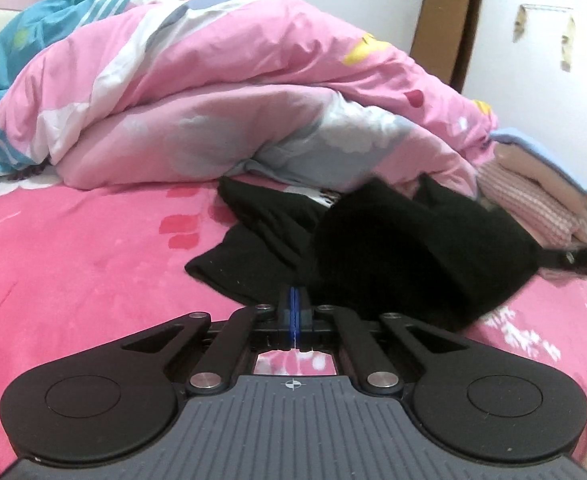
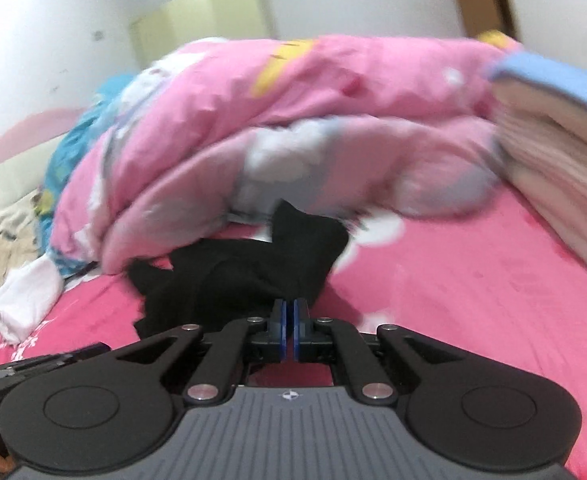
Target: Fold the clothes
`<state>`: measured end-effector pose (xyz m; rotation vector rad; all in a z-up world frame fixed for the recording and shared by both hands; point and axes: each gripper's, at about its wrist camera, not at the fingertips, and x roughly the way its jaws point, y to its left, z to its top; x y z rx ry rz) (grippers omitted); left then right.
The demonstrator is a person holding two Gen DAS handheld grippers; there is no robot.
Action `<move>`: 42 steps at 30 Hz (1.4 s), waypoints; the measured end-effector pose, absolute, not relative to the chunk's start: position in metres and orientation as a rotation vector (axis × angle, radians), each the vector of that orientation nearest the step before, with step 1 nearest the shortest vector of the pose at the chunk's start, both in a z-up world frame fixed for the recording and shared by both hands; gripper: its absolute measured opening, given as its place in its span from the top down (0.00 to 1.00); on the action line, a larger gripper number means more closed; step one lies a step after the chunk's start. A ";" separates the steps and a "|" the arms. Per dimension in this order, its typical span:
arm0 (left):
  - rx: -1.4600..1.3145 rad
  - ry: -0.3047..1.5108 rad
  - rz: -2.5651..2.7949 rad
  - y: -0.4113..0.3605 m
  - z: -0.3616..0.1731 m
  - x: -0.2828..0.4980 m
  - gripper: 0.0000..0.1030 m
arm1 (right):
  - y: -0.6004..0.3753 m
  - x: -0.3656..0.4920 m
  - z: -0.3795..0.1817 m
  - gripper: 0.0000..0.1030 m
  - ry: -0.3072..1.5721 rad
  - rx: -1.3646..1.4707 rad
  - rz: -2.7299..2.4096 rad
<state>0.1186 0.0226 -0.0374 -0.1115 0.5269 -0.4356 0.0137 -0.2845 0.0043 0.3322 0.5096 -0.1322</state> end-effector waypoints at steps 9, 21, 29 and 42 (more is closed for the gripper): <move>-0.150 0.575 -0.454 0.029 -0.053 0.134 0.97 | -0.305 -0.040 -0.030 1.00 0.579 0.399 -0.294; -0.168 0.583 -0.376 0.037 -0.064 0.145 0.97 | -0.150 0.056 -0.019 0.50 0.541 -0.196 0.212; -0.172 0.589 -0.380 0.038 -0.064 0.147 0.97 | -0.160 0.094 -0.022 0.98 0.622 -0.120 0.193; -0.216 0.577 -0.530 0.026 -0.068 0.145 0.44 | -0.320 0.072 0.006 0.99 0.397 0.469 -0.080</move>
